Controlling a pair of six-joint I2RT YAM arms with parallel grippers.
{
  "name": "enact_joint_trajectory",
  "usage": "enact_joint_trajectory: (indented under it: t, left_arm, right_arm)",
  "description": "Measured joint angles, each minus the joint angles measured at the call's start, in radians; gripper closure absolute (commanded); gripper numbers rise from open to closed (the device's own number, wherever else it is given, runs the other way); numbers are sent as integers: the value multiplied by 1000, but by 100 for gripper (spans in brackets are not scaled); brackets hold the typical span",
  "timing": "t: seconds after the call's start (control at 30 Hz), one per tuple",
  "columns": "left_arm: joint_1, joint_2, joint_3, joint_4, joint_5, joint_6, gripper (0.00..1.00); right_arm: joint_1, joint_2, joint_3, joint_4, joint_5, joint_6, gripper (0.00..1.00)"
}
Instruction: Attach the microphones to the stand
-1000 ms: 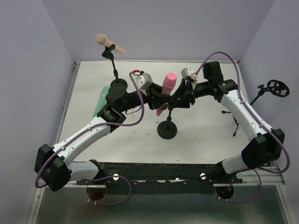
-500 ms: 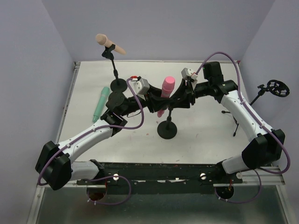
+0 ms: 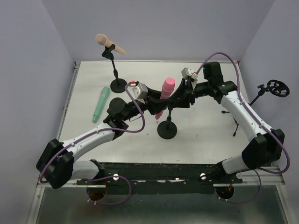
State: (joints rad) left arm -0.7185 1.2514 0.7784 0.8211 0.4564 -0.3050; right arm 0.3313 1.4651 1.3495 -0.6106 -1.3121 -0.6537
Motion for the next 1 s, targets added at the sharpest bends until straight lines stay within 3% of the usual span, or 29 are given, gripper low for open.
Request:
enact_joint_trajectory:
  t: [0.23, 0.4, 0.73, 0.9, 1.0]
  left_arm:
    - [-5, 18, -58, 143, -40, -46, 100]
    - [-10, 37, -74, 209, -68, -79, 100]
    - [-17, 64, -93, 290, -124, -106, 100]
    - [-16, 65, -98, 301, -137, -107, 99]
    - [-16, 64, -102, 305, -138, -107, 89]
  right_arm:
    - [-3, -2, -16, 35, -14, 25, 71]
    - [-6, -4, -21, 45, -17, 37, 58]
    - [-5, -11, -37, 40, -43, 54, 13]
    - [-4, -20, -42, 30, -53, 55, 9]
    - [-3, -20, -42, 29, -55, 55, 9]
